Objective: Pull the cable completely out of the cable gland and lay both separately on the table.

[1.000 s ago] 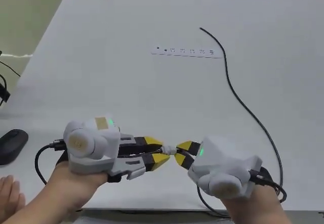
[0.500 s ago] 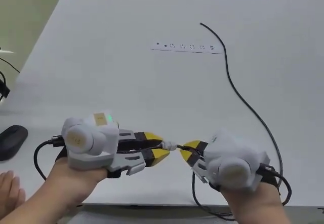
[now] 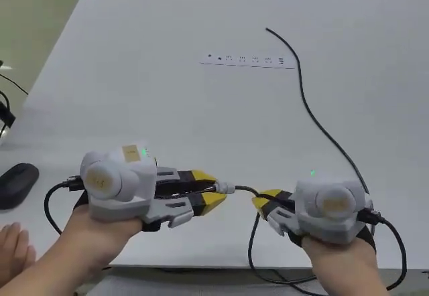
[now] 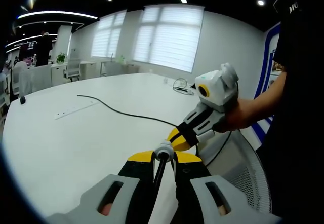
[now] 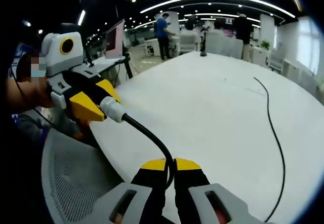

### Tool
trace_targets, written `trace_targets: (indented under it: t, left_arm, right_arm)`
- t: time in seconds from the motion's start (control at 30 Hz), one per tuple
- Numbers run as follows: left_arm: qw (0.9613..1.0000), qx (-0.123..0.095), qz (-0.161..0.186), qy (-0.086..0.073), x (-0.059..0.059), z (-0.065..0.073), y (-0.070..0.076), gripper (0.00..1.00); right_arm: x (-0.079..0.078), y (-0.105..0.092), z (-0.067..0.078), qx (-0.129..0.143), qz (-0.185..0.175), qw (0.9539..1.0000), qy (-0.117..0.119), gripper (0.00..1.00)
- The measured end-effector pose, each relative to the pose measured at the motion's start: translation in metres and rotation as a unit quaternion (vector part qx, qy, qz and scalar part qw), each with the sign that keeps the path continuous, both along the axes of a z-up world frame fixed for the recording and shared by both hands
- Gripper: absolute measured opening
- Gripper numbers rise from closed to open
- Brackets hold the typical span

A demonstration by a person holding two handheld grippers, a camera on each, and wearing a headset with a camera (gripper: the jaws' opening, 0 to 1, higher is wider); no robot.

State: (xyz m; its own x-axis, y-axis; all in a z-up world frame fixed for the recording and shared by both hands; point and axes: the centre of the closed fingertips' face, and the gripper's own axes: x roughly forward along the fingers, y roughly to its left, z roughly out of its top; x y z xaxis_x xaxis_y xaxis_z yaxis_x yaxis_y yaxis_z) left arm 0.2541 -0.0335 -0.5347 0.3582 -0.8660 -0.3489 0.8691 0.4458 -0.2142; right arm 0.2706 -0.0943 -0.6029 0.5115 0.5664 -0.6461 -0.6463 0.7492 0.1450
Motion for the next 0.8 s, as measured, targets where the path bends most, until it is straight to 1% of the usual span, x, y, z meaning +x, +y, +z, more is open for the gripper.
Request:
trace_targets:
  t: [0.07, 0.13, 0.17, 0.2, 0.27, 0.3, 0.4, 0.5, 0.53, 0.57, 0.6, 0.63, 0.7, 0.73, 0.8]
  left_arm:
    - [1.0, 0.0, -0.001, -0.001, -0.002, 0.0, -0.001, 0.15]
    - [1.0, -0.002, 0.0, -0.001, -0.002, 0.001, -0.001, 0.15]
    - [1.0, -0.004, 0.0, -0.001, -0.002, 0.002, -0.001, 0.15]
    - [1.0, -0.005, 0.001, -0.002, -0.003, 0.002, -0.001, 0.15]
    - [1.0, -0.006, 0.001, -0.001, -0.003, 0.002, -0.001, 0.15]
    - [1.0, -0.006, 0.0, -0.001, -0.004, 0.002, -0.001, 0.15]
    - [1.0, -0.005, -0.002, -0.001, -0.005, 0.001, -0.001, 0.15]
    - [1.0, -0.005, -0.002, 0.0, -0.006, 0.001, -0.002, 0.15]
    - [1.0, -0.006, -0.003, 0.0, -0.007, 0.001, -0.002, 0.15]
    - [1.0, -0.007, -0.003, 0.001, -0.007, 0.002, -0.003, 0.15]
    - [1.0, -0.007, -0.004, 0.001, -0.007, 0.001, -0.003, 0.15]
    - [1.0, -0.006, -0.005, 0.001, -0.007, 0.001, -0.003, 0.15]
    - [1.0, -0.005, -0.007, 0.0, -0.008, 0.001, -0.003, 0.15]
    - [1.0, -0.006, -0.007, 0.0, -0.008, 0.001, -0.003, 0.15]
    - [1.0, -0.007, -0.007, 0.0, -0.007, 0.001, -0.003, 0.15]
  right_arm:
    - [-0.002, -0.003, -0.005, 0.012, -0.019, 0.9996, 0.018, 0.0]
    - [-0.004, -0.009, -0.012, 0.027, -0.045, 0.9977, 0.042, 0.0]
    - [-0.004, -0.012, -0.015, 0.042, -0.065, 0.9954, 0.056, 0.0]
    - [-0.005, -0.015, -0.018, 0.05, -0.076, 0.9935, 0.068, 0.0]
    - [-0.006, -0.021, -0.023, 0.061, -0.092, 0.9906, 0.082, 0.0]
    - [-0.007, -0.022, -0.024, 0.06, -0.091, 0.9906, 0.082, 0.0]
    - [-0.01, -0.024, -0.029, 0.072, -0.103, 0.9873, 0.097, 0.0]
    - [-0.012, -0.025, -0.033, 0.096, -0.131, 0.9797, 0.117, 0.0]
    - [-0.013, -0.025, -0.035, 0.109, -0.145, 0.9746, 0.131, 0.0]
    - [-0.014, -0.025, -0.036, 0.114, -0.147, 0.9731, 0.135, 0.0]
    - [-0.014, -0.025, -0.036, 0.112, -0.143, 0.9746, 0.131, 0.0]
    - [-0.014, -0.024, -0.036, 0.112, -0.143, 0.9745, 0.132, 0.0]
    - [-0.014, -0.023, -0.037, 0.12, -0.151, 0.9714, 0.138, 0.0]
    - [-0.014, -0.023, -0.037, 0.128, -0.159, 0.9684, 0.143, 0.0]
    - [-0.014, -0.021, -0.037, 0.133, -0.156, 0.9682, 0.143, 0.0]
